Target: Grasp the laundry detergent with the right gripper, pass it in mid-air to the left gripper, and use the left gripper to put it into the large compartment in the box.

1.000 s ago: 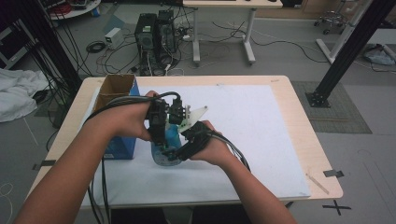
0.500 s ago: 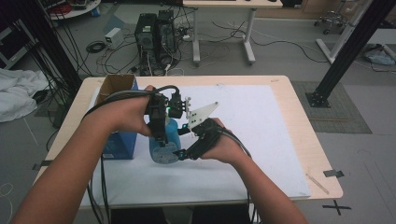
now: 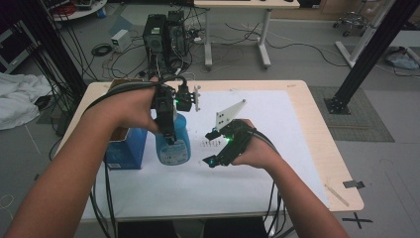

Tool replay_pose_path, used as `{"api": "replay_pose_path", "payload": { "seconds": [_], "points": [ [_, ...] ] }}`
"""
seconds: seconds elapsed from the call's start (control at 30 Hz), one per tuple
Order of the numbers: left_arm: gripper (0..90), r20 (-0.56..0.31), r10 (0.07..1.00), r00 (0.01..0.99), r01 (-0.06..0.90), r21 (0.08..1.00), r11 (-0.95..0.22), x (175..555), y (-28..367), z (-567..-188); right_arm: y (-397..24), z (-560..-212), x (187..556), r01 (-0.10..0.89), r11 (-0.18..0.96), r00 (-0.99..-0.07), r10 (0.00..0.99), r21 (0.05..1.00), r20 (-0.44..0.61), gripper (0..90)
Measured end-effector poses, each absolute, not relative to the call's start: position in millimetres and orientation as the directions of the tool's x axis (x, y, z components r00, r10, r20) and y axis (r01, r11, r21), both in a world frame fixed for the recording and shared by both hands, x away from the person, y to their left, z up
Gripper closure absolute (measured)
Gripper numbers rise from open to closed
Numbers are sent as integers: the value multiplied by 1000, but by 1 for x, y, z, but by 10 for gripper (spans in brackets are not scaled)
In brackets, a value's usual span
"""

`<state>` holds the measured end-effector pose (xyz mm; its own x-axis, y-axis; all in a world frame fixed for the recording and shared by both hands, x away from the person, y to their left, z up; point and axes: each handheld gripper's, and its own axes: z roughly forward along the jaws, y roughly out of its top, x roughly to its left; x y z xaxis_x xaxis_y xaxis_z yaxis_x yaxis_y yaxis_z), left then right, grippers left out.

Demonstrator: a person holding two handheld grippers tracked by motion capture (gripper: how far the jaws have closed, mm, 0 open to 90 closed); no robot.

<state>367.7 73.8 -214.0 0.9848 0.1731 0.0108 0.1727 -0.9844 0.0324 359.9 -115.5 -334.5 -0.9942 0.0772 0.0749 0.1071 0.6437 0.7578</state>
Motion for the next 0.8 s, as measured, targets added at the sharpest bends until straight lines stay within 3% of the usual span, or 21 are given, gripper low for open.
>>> {"api": "replay_pose_path", "payload": {
  "seconds": [0.37,0.6,0.8],
  "points": [
    [384,-1,305,952,305,67,-950,381,90,-189,-130,-315,363,108,709,-993,106,697,46,133],
    [384,-5,383,924,382,89,-920,383,99,-170,-140,-306,371,137,788,-989,142,600,39,125],
    [384,-30,502,864,501,137,-854,388,123,-139,-149,-293,381,151,833,-985,172,532,9,120]
  ]
}}
